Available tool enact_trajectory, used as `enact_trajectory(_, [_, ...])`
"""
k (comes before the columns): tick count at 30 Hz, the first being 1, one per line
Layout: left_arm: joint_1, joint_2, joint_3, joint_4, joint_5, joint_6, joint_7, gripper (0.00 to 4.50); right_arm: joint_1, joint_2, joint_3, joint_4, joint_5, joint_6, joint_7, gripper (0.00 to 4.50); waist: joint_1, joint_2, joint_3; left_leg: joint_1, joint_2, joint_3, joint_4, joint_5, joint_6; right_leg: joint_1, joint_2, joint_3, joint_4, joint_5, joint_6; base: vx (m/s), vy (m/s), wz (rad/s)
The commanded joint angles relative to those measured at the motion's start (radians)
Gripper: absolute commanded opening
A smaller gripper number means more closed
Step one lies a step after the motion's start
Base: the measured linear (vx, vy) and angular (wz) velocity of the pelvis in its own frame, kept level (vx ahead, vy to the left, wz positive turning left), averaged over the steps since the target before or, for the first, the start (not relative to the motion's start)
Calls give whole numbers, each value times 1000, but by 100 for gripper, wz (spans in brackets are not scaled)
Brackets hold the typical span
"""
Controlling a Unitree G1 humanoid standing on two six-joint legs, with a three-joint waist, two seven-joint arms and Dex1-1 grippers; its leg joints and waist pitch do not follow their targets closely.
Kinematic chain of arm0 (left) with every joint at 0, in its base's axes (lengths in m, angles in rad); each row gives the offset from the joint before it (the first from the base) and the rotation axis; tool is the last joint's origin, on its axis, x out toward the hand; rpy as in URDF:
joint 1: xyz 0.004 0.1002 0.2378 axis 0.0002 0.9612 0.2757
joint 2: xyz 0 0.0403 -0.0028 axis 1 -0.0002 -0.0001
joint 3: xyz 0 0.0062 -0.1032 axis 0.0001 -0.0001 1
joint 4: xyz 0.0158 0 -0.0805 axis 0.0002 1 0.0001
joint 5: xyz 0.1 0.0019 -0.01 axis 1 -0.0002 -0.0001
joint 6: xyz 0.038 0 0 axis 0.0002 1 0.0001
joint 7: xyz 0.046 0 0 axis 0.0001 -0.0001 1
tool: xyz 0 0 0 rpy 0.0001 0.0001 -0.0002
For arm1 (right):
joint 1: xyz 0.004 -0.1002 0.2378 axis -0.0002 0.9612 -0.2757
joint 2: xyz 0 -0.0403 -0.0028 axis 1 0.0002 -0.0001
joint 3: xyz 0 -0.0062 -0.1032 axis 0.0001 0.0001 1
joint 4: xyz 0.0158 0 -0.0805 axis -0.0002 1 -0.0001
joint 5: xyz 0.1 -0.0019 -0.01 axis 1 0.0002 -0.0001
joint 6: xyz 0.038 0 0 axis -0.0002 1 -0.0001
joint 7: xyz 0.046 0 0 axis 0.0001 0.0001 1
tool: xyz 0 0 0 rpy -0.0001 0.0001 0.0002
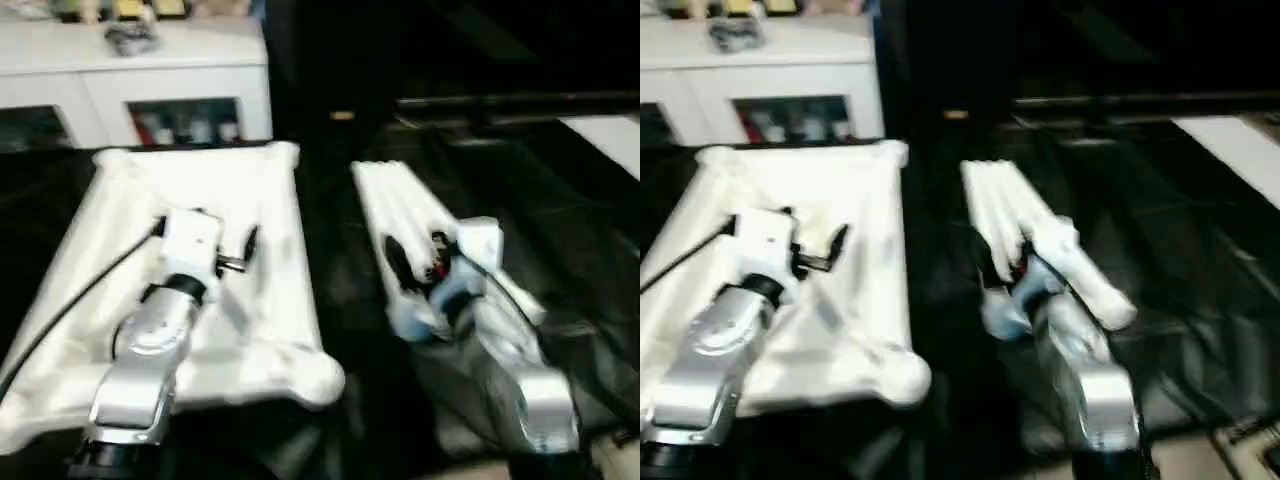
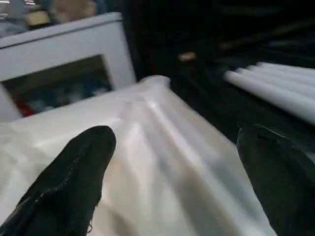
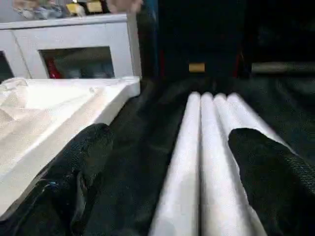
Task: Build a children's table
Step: Move to table
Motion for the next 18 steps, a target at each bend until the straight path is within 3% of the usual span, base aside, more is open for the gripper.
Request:
enact_trajectory(1, [16,10,-9,-38,-9,7,-16,450,-6,-13,6,35,-10,4,28,425,36,-51,-46,-2,-3,38,-37,33,94,67,-137,79,-147,-60,-77,-102,-137,-2])
enact_trajectory(2, [19,15,-13,-45,-10,5,-24,450,-14,-21,8,44,-11,3,40,425,48,-32,-36,6,6,42,-59,-2,17,67,-116,71,-156,-296,-6,-96,-139,-1])
enact_trajectory(3, [23,19,-14,-53,-21,12,-38,450,-25,-32,8,59,-7,5,61,425,48,-29,-32,9,12,44,-65,-24,3,56,-107,72,-165,-381,18,-93,-106,-2])
enact_trajectory(4, [25,23,-12,-58,-19,12,-38,450,-35,-48,13,79,-10,-1,87,425,47,-36,-29,12,19,47,-73,-49,-10,53,-101,69,-168,-449,34,-93,-106,-2])
enact_trajectory(5, [26,19,1,-57,-7,4,-16,450,-50,-66,19,116,-19,-12,118,425,47,-31,-27,25,41,52,-94,-122,-49,36,-84,56,-166,-508,30,-83,-56,2])
enact_trajectory(7, [26,17,4,-56,1,1,-6,450,-53,-69,21,125,-24,-18,121,425,45,-23,-27,37,56,54,-108,-188,-67,26,-73,46,-158,-454,-3,-70,-18,6])
enact_trajectory(8, [27,12,9,-59,17,6,14,450,-55,-72,33,131,-32,-25,129,425,44,-29,-31,42,68,54,-114,-206,-71,25,-67,42,-148,-378,-28,-52,15,9])
enact_trajectory(9, [30,9,12,-63,34,5,33,450,-59,-76,49,138,-47,-37,130,425,46,-36,-28,-2,63,16,-143,-207,-50,62,-75,-4,-114,-266,-79,0,0,0])
enact_trajectory(10, [33,7,13,-68,50,5,48,450,-62,-73,64,144,-57,-45,129,425,39,-9,-25,4,75,-1,-160,-262,-45,56,-63,-24,-116,-262,-98,0,0,0])
enact_trajectory(11, [33,7,13,-68,50,5,48,450,-62,-73,64,144,-57,-45,129,425,27,5,-35,14,100,-61,-168,-342,-15,60,-61,-48,-95,-174,-144,-14,18,39])
enact_trajectory(12, [36,2,15,-72,52,7,55,450,-64,-66,75,145,-56,-46,133,425,0,25,-34,40,141,-140,-192,-381,33,43,-37,-64,-44,-85,-210,24,-17,55])
enact_trajectory(13, [36,2,15,-72,52,7,55,450,-64,-66,75,145,-56,-46,133,425,-14,30,-32,44,151,-176,-208,-395,61,40,-24,-67,-9,-101,-217,24,-17,55])
enact_trajectory(14, [41,0,16,-80,50,23,62,450,-64,-55,90,145,-59,-54,139,425,-20,24,-31,53,152,-207,-215,-399,92,29,-16,-64,16,-138,-225,12,-58,46])
enact_trajectory(15, [45,-7,22,-85,39,37,68,450,-65,-46,102,146,-63,-65,149,425,-17,19,-32,59,124,-249,-222,-375,126,19,-11,-40,42,-182,-234,8,-111,52])
enact_trajectory(16, [47,-11,28,-87,30,52,70,450,-66,-43,108,147,-67,-73,152,425,-11,15,-31,52,93,-245,-217,-364,133,20,-16,-27,33,-171,-244,8,-111,52])
enact_trajectory(17, [48,-15,33,-89,21,66,72,450,-67,-41,114,148,-72,-81,155,425,7,-24,-27,-24,-40,-203,-164,-303,85,72,-80,14,-83,-192,-357,-31,-156,58])
enact_trajectory(18, [51,-18,40,-91,9,79,71,450,-66,-37,127,152,-75,-91,169,425,28,-45,-25,-46,-80,-150,-80,-268,48,65,-135,18,-145,-289,-355,-47,-155,52])
